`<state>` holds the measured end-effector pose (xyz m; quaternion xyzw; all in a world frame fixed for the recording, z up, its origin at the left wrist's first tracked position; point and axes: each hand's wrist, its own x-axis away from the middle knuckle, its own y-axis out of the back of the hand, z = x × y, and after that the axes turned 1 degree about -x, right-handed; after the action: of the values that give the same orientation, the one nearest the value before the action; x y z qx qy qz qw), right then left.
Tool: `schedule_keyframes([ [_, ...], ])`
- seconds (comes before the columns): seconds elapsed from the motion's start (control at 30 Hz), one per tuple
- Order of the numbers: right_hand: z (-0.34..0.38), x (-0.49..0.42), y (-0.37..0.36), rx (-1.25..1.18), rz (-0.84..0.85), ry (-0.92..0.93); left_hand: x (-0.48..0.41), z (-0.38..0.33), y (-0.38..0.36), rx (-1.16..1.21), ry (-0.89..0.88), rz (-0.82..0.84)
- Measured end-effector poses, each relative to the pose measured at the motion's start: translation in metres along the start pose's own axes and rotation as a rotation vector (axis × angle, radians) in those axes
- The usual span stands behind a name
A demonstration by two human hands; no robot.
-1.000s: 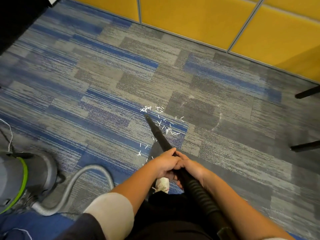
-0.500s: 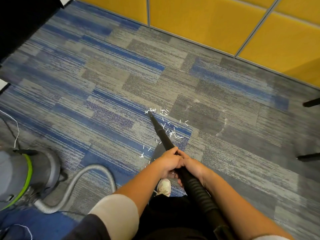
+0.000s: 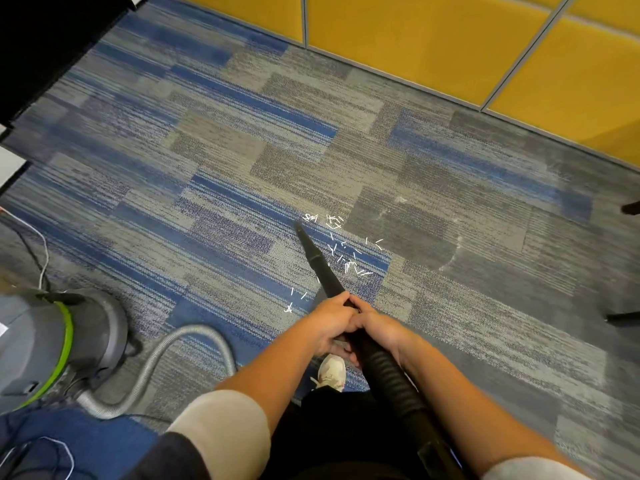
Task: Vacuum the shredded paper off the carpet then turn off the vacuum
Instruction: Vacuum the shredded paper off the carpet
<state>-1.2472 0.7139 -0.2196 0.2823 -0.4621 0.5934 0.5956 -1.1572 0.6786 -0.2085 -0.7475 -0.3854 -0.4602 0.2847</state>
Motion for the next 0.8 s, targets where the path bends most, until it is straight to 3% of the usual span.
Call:
schedule_keyframes([
  [0.8, 0.000, -0.001, 0.013, -0.026, -0.012, 0.005, -0.011, -0.002, -0.007, 0.003, 0.010, 0.008],
])
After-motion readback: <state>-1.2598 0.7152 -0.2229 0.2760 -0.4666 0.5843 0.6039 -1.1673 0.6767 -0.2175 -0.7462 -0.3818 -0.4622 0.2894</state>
